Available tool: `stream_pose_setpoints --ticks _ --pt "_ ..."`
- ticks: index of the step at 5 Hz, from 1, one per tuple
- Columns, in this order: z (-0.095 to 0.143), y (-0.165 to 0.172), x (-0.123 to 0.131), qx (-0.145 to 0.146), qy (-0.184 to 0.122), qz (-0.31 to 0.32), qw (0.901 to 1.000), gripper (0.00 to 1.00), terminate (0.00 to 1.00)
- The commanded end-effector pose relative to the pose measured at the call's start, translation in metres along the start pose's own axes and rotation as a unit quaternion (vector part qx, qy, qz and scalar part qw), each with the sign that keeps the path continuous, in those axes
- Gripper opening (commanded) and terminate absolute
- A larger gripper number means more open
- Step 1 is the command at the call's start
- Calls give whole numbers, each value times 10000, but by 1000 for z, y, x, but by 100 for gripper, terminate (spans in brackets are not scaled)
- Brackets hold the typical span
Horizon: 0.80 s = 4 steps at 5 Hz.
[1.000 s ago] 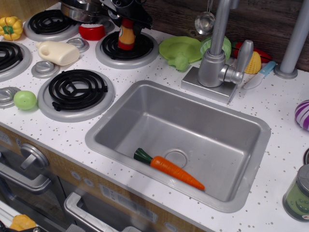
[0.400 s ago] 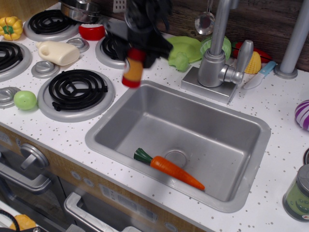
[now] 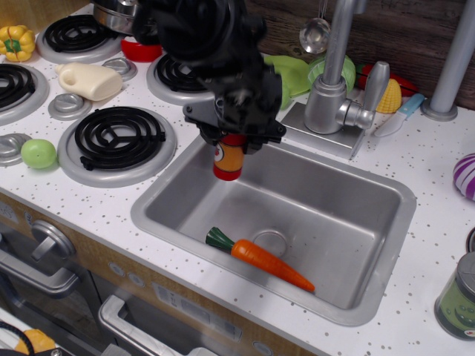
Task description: Put red bottle in sink
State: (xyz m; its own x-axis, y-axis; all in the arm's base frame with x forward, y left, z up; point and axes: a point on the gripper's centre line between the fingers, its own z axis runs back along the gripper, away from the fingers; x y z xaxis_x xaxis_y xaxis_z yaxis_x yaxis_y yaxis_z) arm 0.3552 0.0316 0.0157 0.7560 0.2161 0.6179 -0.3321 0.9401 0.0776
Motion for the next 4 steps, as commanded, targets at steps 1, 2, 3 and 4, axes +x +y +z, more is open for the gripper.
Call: stream_pose_setpoints --ticks 1,2,3,4 --pt "-11 -8 -6 -456 -71 137 9988 0 0" --pt "3 -12 -9 -404 -156 258 9987 100 0" --pt "3 -12 -9 -404 -156 258 9987 100 0" --pt "3 -12 -9 -404 -156 258 9987 100 100"
